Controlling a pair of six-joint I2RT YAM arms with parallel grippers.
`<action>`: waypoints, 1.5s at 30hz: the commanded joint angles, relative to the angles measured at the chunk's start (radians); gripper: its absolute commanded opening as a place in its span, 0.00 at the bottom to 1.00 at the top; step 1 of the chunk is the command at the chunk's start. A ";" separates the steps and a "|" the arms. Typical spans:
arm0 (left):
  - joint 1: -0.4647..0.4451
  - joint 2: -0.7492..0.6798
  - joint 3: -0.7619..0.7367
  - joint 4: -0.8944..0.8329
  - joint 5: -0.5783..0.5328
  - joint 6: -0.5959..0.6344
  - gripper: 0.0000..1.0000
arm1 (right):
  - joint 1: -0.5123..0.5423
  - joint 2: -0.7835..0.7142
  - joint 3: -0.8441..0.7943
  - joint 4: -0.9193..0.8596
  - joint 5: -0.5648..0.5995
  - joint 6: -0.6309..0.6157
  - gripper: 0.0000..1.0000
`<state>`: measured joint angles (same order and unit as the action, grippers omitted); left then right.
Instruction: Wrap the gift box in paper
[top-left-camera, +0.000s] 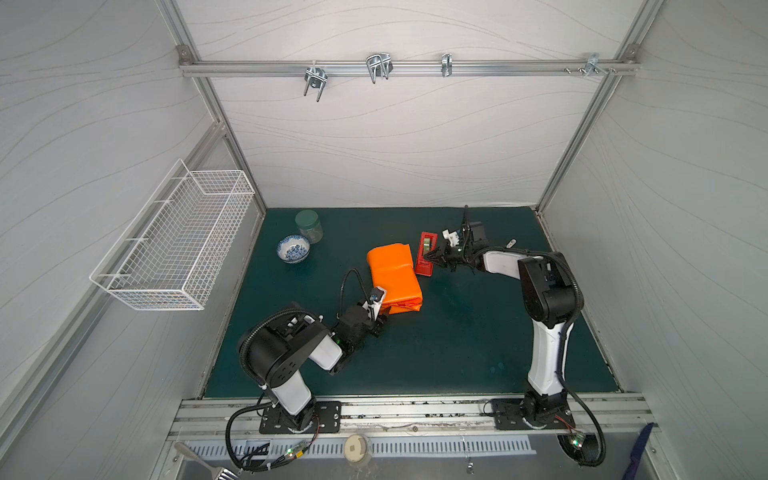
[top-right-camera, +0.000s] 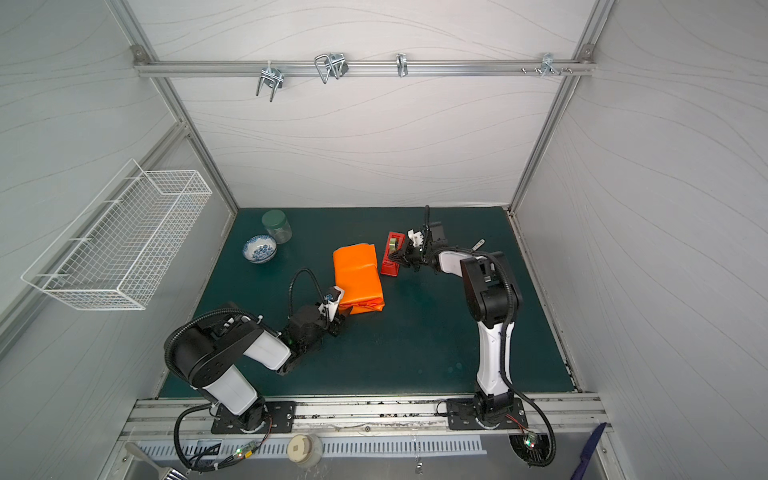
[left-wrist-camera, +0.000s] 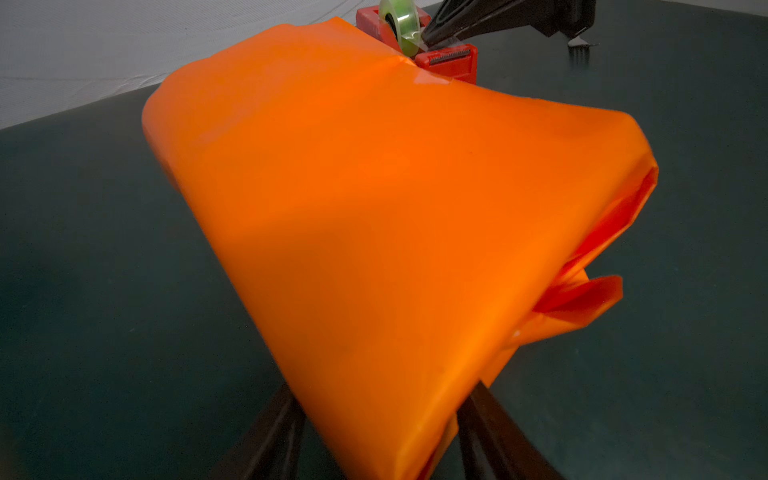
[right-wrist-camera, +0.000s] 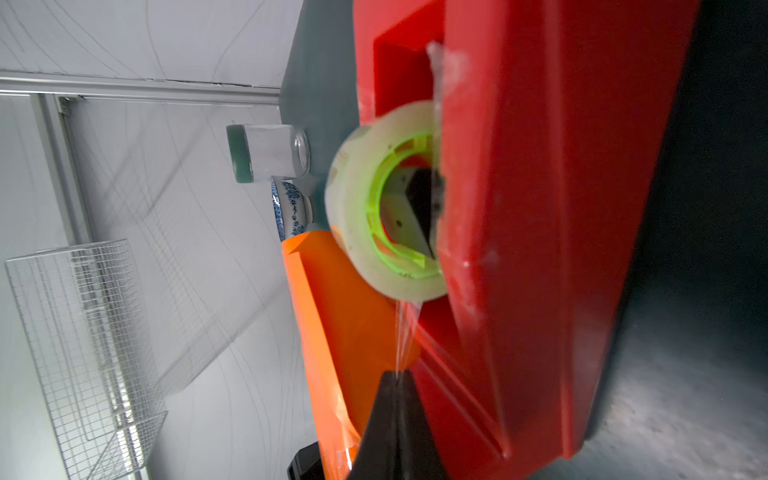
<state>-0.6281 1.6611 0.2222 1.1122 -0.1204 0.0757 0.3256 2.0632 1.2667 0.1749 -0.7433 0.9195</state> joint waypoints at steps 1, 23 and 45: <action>0.006 -0.015 0.011 0.035 -0.013 0.007 0.58 | 0.000 -0.057 -0.011 0.101 -0.073 0.089 0.00; 0.005 -0.013 0.010 0.037 -0.021 0.012 0.59 | 0.034 -0.149 -0.169 0.190 -0.096 0.159 0.00; 0.005 -0.006 0.009 0.045 -0.022 0.012 0.59 | 0.088 -0.174 -0.303 0.208 -0.066 0.133 0.00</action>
<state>-0.6281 1.6611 0.2222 1.1122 -0.1234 0.0769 0.3897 1.9045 0.9821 0.3897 -0.7635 1.0542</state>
